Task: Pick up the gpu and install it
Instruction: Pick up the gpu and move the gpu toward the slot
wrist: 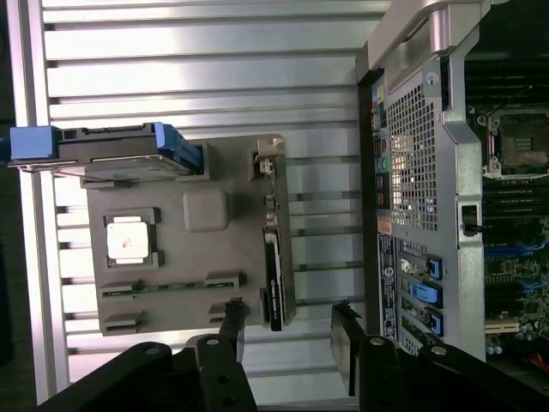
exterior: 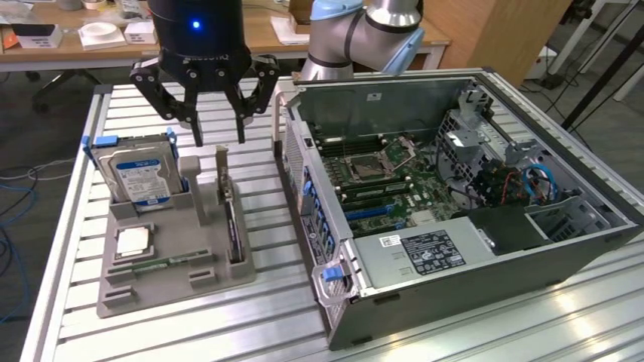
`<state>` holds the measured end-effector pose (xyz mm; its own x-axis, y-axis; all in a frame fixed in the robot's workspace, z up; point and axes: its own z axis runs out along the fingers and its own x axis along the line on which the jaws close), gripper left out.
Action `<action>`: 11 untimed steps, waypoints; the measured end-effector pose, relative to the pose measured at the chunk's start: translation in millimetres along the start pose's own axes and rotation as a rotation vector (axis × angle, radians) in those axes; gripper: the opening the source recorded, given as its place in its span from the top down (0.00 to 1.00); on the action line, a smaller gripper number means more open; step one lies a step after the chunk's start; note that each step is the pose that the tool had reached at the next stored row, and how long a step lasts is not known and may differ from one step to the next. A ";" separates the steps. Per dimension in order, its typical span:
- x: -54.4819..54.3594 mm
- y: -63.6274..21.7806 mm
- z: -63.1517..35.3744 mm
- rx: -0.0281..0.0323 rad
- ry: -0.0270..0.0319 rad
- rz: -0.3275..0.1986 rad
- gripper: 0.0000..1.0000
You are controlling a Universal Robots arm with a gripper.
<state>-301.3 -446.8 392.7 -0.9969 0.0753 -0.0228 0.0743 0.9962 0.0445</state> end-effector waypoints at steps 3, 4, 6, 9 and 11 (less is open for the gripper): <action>0.0 0.0 0.3 -0.0001 0.0000 0.000 0.47; 0.0 0.0 0.4 -0.0001 -0.0001 0.000 0.47; 0.0 0.0 1.1 -0.0002 -0.0002 0.000 0.47; 0.0 -0.1 2.6 -0.0001 -0.0001 0.000 0.47; 0.1 -0.2 3.8 -0.0001 0.0000 0.000 0.47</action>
<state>-301.3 -446.8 388.8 -0.9969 0.0753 -0.0228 0.0742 0.9962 0.0446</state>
